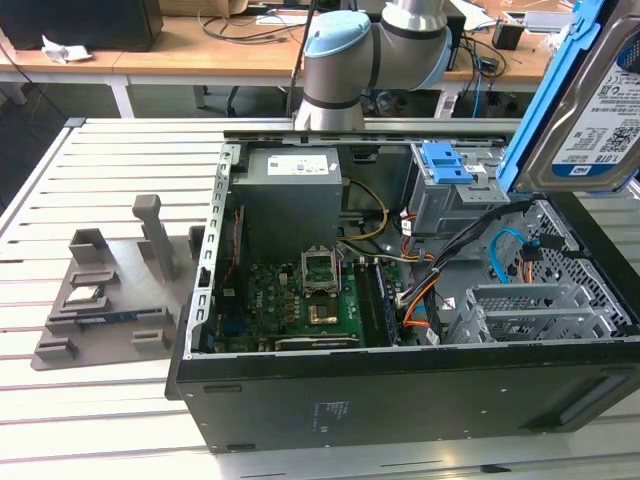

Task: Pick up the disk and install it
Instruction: 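Pick up the disk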

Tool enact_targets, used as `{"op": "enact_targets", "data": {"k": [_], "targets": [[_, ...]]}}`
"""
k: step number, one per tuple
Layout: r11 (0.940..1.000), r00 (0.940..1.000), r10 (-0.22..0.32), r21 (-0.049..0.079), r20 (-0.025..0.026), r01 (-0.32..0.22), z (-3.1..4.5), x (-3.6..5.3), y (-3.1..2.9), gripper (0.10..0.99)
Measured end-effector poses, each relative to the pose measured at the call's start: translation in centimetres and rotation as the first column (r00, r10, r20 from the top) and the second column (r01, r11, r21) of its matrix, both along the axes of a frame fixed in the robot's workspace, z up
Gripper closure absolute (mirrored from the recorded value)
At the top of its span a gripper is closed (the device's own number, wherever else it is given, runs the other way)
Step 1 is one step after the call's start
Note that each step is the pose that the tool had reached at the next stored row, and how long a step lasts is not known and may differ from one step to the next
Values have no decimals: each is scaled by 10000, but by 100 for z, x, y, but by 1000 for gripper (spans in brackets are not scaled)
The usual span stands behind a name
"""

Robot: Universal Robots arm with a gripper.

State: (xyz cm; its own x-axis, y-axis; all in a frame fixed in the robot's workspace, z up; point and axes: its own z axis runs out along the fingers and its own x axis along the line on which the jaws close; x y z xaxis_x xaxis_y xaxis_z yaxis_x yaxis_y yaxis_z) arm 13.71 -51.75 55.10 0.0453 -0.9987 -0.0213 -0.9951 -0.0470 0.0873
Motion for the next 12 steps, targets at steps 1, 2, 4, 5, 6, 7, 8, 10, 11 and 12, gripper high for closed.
{"op": "enact_targets", "data": {"k": [1,2,4,5,6,7,8,10,11,12], "targets": [[10000,10000,0,0,0,0,-3,0,-27,722],[10000,10000,0,0,0,0,-8,0,-74,722],[10000,10000,0,0,0,0,-35,0,-174,722],[10000,10000,0,-1,0,0,-49,0,-195,722],[10000,10000,0,0,0,0,-72,1,-217,722],[10000,10000,-1,-1,0,1,-123,1,-250,722],[10000,10000,0,0,0,0,-172,4,-276,722],[10000,10000,-3,-1,0,3,-225,13,-290,722],[10000,10000,-2,-1,0,2,-236,15,-292,722],[10000,10000,-2,-1,-1,2,-253,18,-296,722]]}}
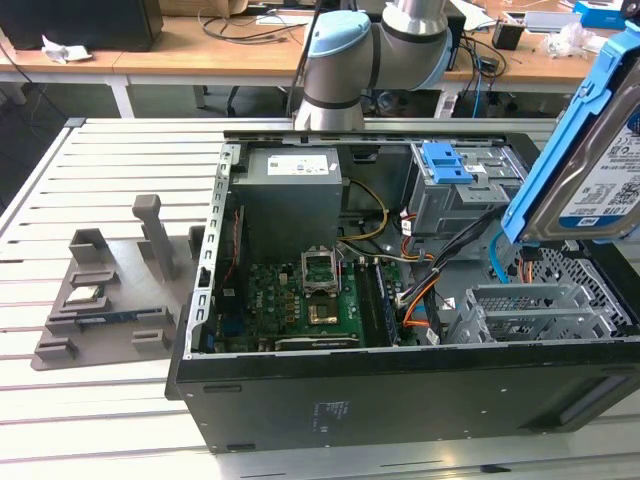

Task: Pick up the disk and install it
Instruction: 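Pick up the disk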

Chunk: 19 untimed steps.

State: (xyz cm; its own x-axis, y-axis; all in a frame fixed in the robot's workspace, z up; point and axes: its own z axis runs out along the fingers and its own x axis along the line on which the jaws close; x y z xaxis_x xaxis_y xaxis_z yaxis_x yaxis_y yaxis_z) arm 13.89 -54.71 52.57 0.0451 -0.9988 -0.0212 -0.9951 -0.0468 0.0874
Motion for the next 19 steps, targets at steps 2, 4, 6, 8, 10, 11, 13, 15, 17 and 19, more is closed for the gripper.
{"op": "enact_targets", "data": {"k": [2,4,6,8,10,11,13,15,17,19], "targets": [[10000,10000,-1,0,0,1,-25,4,-6,722],[10000,10000,0,0,0,0,-46,9,-12,722],[10000,10000,0,-1,0,0,-63,12,-16,722],[10000,10000,0,0,0,0,-81,15,-20,722],[10000,10000,0,1,0,0,-96,19,-24,722],[10000,10000,0,0,1,0,-103,20,-26,722],[10000,10000,0,-1,0,0,-118,23,-30,722],[10000,10000,-1,0,0,1,-132,25,-33,722],[10000,10000,0,0,0,0,-148,29,-37,722],[10000,10000,0,0,0,0,-170,34,-42,722]]}}
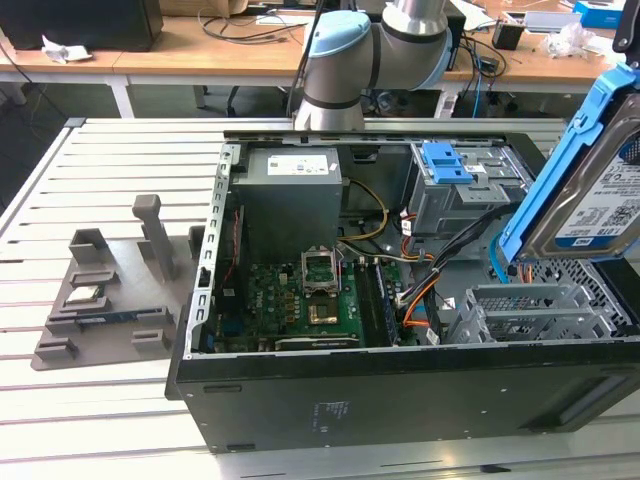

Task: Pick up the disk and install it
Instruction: 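Pick up the disk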

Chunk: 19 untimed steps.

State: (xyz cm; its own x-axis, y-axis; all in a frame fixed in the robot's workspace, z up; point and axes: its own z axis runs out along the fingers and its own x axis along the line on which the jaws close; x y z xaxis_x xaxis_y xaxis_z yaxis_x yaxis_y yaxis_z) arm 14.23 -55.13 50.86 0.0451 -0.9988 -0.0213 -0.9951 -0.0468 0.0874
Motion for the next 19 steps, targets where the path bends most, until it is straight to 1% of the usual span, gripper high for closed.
{"op": "enact_targets", "data": {"k": [3,5,19], "targets": [[10000,10000,0,0,0,0,-26,5,-7,722],[10000,10000,0,0,0,0,-56,11,-15,722],[10000,10000,0,-1,0,0,-168,36,-52,722]]}}
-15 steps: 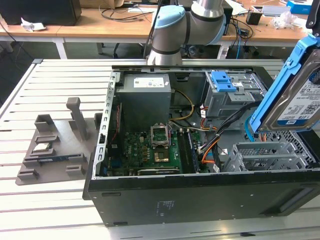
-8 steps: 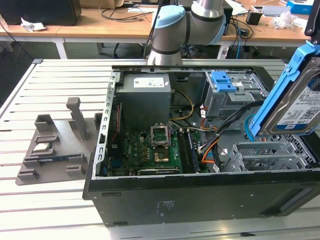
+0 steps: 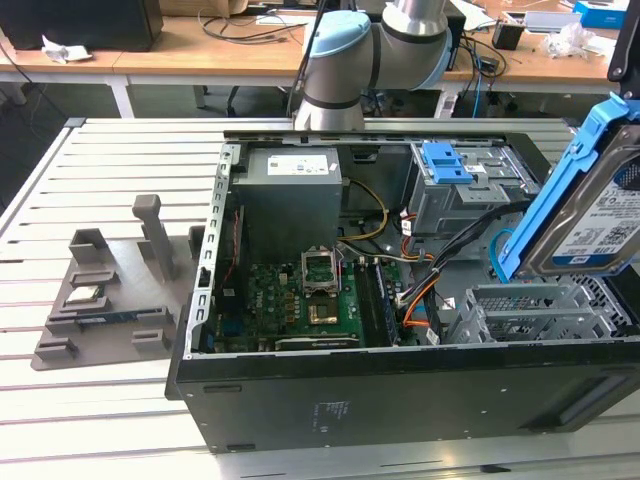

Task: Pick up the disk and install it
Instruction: 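Pick up the disk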

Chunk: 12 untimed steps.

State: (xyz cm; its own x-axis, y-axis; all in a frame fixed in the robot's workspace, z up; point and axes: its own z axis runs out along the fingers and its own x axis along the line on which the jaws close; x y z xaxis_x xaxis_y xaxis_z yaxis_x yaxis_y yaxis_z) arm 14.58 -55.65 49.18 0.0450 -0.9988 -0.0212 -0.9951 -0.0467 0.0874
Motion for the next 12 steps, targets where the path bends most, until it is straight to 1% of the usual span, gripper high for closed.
{"op": "enact_targets", "data": {"k": [4,11,12], "targets": [[10000,10000,1,0,0,-1,-40,6,-10,722],[10000,10000,-3,0,0,3,-138,10,-25,722],[10000,10000,-8,15,1,8,-147,12,-28,722]]}}
